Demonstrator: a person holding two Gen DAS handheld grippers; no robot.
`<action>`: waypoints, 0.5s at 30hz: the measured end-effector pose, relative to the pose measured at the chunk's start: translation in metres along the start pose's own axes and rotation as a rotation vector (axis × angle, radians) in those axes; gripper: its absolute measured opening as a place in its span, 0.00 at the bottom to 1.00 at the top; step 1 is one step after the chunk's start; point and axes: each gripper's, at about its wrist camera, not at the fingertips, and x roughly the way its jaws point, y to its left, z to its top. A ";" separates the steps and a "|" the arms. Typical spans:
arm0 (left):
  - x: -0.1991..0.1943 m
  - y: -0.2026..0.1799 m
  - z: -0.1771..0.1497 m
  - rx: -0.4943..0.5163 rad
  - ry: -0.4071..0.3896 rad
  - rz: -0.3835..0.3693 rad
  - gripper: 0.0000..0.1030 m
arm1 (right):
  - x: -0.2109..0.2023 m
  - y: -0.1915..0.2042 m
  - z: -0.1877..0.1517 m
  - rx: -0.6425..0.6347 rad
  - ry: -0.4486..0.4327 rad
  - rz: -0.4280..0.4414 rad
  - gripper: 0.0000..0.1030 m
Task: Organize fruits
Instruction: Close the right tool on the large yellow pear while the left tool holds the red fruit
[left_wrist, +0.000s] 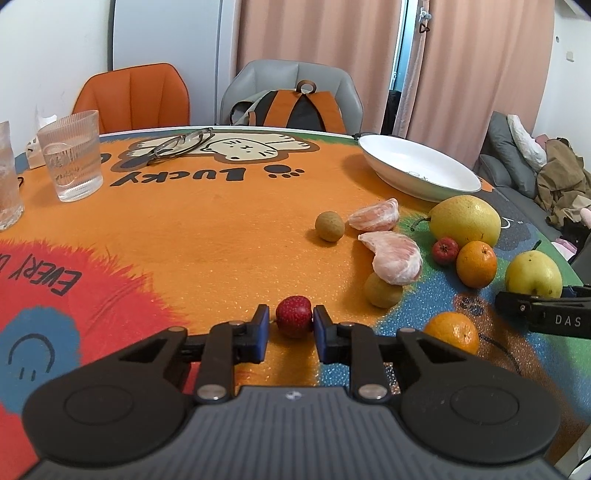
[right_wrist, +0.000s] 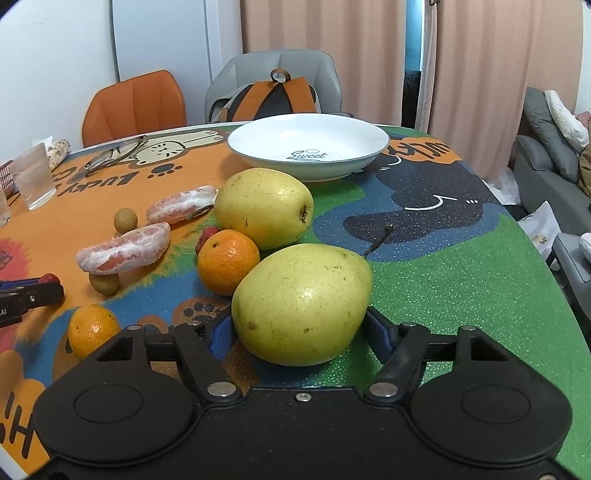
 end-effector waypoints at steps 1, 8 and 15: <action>0.000 0.000 0.000 0.000 0.000 -0.001 0.23 | 0.000 0.000 0.000 -0.003 0.000 0.002 0.65; -0.005 -0.005 0.005 0.011 -0.018 -0.008 0.23 | -0.007 -0.006 0.000 0.014 -0.007 0.039 0.64; -0.007 -0.009 0.008 0.010 -0.023 -0.019 0.23 | -0.014 -0.005 0.006 -0.020 -0.030 0.025 0.60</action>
